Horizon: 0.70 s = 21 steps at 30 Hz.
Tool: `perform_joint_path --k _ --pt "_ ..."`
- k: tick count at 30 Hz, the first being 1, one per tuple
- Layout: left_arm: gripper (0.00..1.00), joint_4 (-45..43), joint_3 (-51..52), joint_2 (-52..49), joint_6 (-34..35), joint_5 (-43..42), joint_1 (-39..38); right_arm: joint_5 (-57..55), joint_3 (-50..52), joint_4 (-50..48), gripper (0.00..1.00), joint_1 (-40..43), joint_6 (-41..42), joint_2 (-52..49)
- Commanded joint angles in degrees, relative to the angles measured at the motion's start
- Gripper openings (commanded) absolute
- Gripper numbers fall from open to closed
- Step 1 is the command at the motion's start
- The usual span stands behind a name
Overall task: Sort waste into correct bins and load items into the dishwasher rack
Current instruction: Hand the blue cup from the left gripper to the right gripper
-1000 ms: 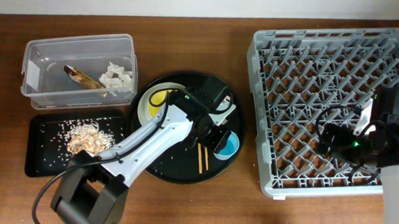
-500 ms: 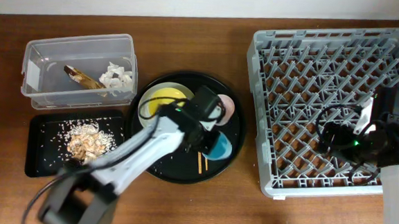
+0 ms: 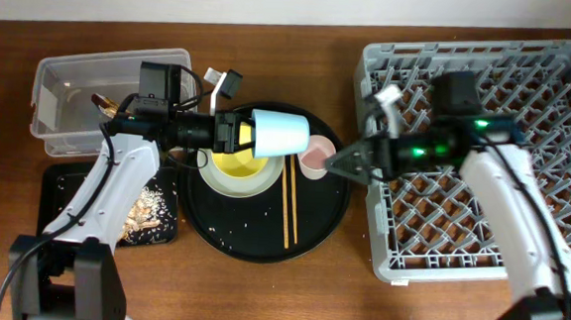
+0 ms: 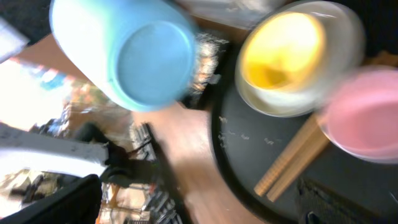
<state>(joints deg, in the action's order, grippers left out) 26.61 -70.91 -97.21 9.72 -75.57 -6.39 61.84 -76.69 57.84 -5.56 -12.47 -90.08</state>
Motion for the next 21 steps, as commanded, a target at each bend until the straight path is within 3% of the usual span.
perform_joint_path --k 1,5,13,21 --pt "0.0 -0.22 -0.22 -0.39 -0.33 -3.74 -1.44 11.61 -0.35 -7.76 0.99 -6.8 -0.83 -2.75" --pt "0.0 0.0 -0.22 -0.39 -0.31 -4.42 -4.09 14.67 -0.37 -19.69 0.99 -11.69 -0.59 -2.78" --pt "0.0 -0.02 -0.22 -0.39 -0.31 -4.13 -4.7 14.43 -0.37 -21.62 0.86 -8.13 -0.59 -2.78" --pt "0.0 -0.46 -0.22 -0.39 -0.31 -2.64 -4.68 14.43 -0.37 -17.81 0.87 -6.97 -0.61 -2.78"
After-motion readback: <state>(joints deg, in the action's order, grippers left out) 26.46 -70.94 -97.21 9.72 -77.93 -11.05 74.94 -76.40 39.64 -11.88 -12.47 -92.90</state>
